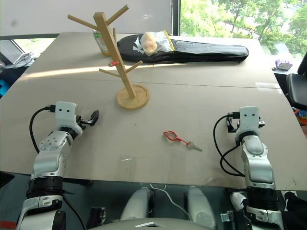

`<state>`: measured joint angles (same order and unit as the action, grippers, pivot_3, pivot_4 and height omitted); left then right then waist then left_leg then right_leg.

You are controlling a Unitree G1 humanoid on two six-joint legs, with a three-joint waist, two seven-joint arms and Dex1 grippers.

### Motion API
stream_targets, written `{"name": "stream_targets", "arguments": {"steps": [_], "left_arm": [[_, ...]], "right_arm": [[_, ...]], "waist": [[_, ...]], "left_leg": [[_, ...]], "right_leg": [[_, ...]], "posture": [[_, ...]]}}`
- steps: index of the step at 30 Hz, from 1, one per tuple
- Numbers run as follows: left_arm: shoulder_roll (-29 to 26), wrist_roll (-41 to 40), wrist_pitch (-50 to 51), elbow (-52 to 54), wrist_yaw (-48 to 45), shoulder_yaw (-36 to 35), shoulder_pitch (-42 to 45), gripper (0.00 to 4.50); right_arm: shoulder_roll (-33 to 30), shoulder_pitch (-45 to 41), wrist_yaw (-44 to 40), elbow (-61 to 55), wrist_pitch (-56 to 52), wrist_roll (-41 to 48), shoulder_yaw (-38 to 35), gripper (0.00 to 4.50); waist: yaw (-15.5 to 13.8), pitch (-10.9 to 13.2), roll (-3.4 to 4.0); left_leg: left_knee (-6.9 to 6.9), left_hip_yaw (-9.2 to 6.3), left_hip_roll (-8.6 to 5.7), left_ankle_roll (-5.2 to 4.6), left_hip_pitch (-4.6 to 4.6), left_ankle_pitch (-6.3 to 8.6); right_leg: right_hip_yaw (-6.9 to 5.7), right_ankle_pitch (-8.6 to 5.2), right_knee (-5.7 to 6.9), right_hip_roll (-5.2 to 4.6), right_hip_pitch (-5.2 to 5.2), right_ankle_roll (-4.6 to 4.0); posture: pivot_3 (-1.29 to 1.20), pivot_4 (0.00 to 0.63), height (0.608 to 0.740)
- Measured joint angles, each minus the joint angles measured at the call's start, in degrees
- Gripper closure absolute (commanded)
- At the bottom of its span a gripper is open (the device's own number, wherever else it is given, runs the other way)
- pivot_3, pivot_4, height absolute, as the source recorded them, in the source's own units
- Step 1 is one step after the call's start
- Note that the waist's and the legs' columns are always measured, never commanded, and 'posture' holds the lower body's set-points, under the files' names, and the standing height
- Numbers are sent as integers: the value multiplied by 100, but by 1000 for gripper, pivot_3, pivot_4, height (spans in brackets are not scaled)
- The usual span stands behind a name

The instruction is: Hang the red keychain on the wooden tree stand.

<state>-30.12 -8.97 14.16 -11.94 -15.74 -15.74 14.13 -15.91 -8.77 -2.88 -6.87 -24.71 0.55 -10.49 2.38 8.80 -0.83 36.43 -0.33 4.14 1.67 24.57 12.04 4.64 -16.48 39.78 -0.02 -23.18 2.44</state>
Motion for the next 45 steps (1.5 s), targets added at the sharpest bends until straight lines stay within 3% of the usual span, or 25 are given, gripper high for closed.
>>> {"name": "stream_targets", "arguments": {"steps": [3, 7, 13, 16, 22, 40, 43, 44, 45], "left_arm": [[-170, -138, 130, 98, -326, 27, -49, 15], [-1256, -737, 706, 765, -2049, 119, -149, 15], [-2183, -1641, 1491, 2105, -3845, 551, -87, 15], [-2682, -2244, 1891, 2949, -4672, 703, -101, 15], [-2941, -2546, 1921, 3732, -5513, 1202, 124, 15], [-2603, -2212, 1543, 3516, -5533, 1444, 547, 15], [-2585, -2211, 1543, 3516, -5532, 1445, 547, 0], [-2582, -2210, 1543, 3517, -5529, 1445, 547, 0], [-2579, -2209, 1543, 3517, -5525, 1445, 547, 0]], "right_arm": [[-283, -57, -381, -3, -86, 88, 114, 0], [-1764, -552, -2404, -531, -760, 843, 503, 0], [-2931, -784, -4531, -1588, -1980, 2307, 1073, 0], [-3347, -1008, -5094, -1954, -2421, 2800, 1214, 0], [-3264, -1215, -5255, -2249, -2597, 2945, 1857, 0], [-2342, -1525, -4546, -1660, -2086, 1736, 3036, 0], [-2341, -1525, -4564, -1553, -1908, 1593, 3090, 866], [-2341, -1524, -4569, -1481, -1854, 1546, 3104, 1284], [-2342, -1522, -4574, -1446, -1826, 1521, 3106, 1987]], "waist": [[12, 6, -1], [11, 27, -1], [-21, 43, -13], [-5, 60, -28], [-5, 63, -29], [-13, 70, -38], [-13, 70, -39], [-12, 71, -39], [-12, 71, -39]], "left_leg": [[1, 4, 0, 0, 3, 0], [-3, 1, 1, 0, 4, 0], [-4, -2, 1, 0, 16, 0], [0, -3, 3, -1, 13, 0], [3, -6, 5, -1, 12, 0], [7, -4, 5, -1, 19, 0], [7, -4, 5, -1, 19, 0], [7, -4, 5, -1, 19, 0], [7, -4, 5, -1, 19, 0]], "right_leg": [[3, 0, 0, 0, -3, 0], [0, -1, 1, 2, -9, -2], [-5, -2, -14, -2, -8, -2], [-5, -2, -9, -1, -8, -2], [-6, -9, -6, 5, -9, 8], [-4, -3, -1, 6, -18, -1], [-4, -3, -1, 6, -18, -1], [-4, -3, -1, 6, -18, -1], [-4, -3, 0, 6, -18, -1]], "posture": [[0, 150, 740], [0, 150, 740], [0, 150, 740], [0, 150, 740], [0, 150, 740], [0, 150, 740], [0, 150, 740], [0, 150, 740], [0, 150, 740]]}}
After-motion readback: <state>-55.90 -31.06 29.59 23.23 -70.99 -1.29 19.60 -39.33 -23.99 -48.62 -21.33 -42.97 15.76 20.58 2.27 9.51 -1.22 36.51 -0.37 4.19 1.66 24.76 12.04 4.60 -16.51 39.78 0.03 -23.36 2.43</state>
